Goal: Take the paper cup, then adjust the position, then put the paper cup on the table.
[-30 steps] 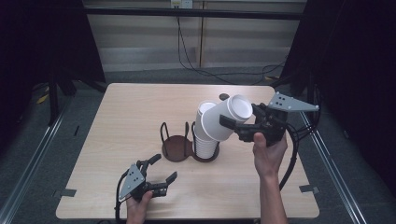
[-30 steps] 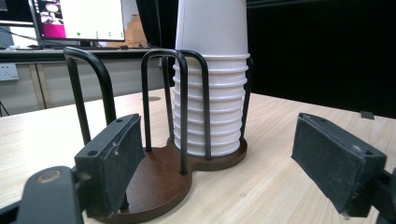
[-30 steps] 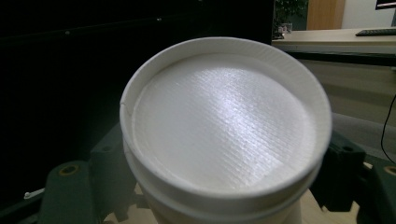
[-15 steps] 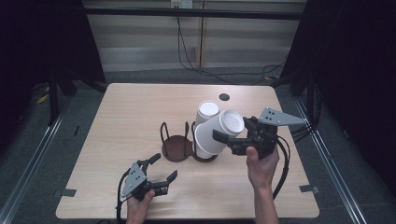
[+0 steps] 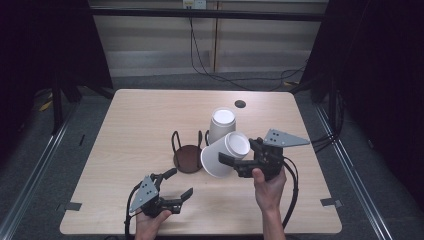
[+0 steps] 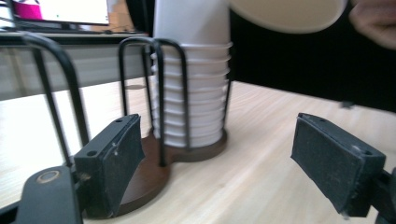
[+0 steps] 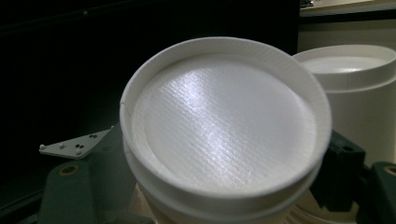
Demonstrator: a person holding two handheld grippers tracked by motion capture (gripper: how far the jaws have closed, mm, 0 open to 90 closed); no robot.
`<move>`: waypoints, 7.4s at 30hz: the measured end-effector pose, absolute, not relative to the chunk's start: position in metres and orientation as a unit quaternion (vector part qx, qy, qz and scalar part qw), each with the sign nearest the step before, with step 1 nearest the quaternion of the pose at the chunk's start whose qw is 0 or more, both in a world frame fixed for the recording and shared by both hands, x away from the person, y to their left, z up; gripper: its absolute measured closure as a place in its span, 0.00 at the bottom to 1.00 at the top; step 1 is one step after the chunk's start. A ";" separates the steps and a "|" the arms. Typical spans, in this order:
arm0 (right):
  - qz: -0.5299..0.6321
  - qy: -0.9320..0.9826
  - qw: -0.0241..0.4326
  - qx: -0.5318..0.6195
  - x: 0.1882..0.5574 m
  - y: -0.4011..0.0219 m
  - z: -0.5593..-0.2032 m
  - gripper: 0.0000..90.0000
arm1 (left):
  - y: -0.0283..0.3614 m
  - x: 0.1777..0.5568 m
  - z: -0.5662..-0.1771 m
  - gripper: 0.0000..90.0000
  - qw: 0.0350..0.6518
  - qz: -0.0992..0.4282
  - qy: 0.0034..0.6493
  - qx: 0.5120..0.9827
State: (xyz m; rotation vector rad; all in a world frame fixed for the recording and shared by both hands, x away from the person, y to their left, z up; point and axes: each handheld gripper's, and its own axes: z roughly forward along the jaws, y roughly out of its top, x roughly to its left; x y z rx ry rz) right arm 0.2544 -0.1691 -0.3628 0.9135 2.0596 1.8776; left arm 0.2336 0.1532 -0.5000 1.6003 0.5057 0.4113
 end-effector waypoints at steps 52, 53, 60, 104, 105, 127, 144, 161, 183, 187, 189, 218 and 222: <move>0.630 0.716 -0.012 0.300 0.250 -0.131 -0.444 0.26 | 0.125 0.243 -0.491 0.09 0.657 0.089 0.134 0.736; 0.628 0.718 -0.012 0.299 0.250 -0.129 -0.445 0.26 | 0.123 0.243 -0.492 0.09 0.655 0.093 0.137 0.737; 0.624 0.722 -0.014 0.299 0.250 -0.125 -0.448 0.26 | 0.117 0.244 -0.492 0.11 0.643 0.091 0.134 0.748; 0.627 0.715 0.011 0.309 0.247 -0.138 -0.450 0.14 | 0.123 0.264 -0.483 0.18 0.535 0.061 0.132 0.832; 0.624 0.717 0.011 0.310 0.247 -0.139 -0.450 0.14 | 0.123 0.264 -0.483 0.18 0.532 0.063 0.133 0.834; 0.522 0.805 0.025 0.281 0.248 -0.144 -0.449 0.16 | 0.125 0.272 -0.471 0.18 0.448 0.052 0.116 0.885; 0.472 0.849 -0.018 0.237 0.253 -0.143 -0.449 0.15 | 0.119 0.274 -0.466 0.18 0.398 0.044 0.097 0.911; 0.387 0.901 -0.017 0.197 0.262 -0.137 -0.450 0.17 | 0.111 0.269 -0.458 0.18 0.358 0.042 0.052 0.931; 0.369 0.911 -0.084 0.166 0.269 -0.125 -0.448 0.19 | 0.094 0.261 -0.449 0.18 0.333 0.030 -0.005 0.942; 0.368 0.912 -0.086 0.159 0.269 -0.121 -0.449 0.21 | 0.091 0.260 -0.450 0.18 0.331 0.028 -0.007 0.943; 0.368 0.913 -0.086 0.156 0.269 -0.121 -0.450 0.19 | 0.090 0.260 -0.450 0.18 0.329 0.025 -0.010 0.944; 0.360 0.916 -0.102 0.144 0.269 -0.116 -0.453 0.26 | 0.092 0.267 -0.457 0.15 0.359 0.000 -0.018 0.933; 0.362 0.915 -0.101 0.146 0.270 -0.118 -0.452 0.26 | 0.092 0.266 -0.457 0.14 0.368 0.007 -0.025 0.929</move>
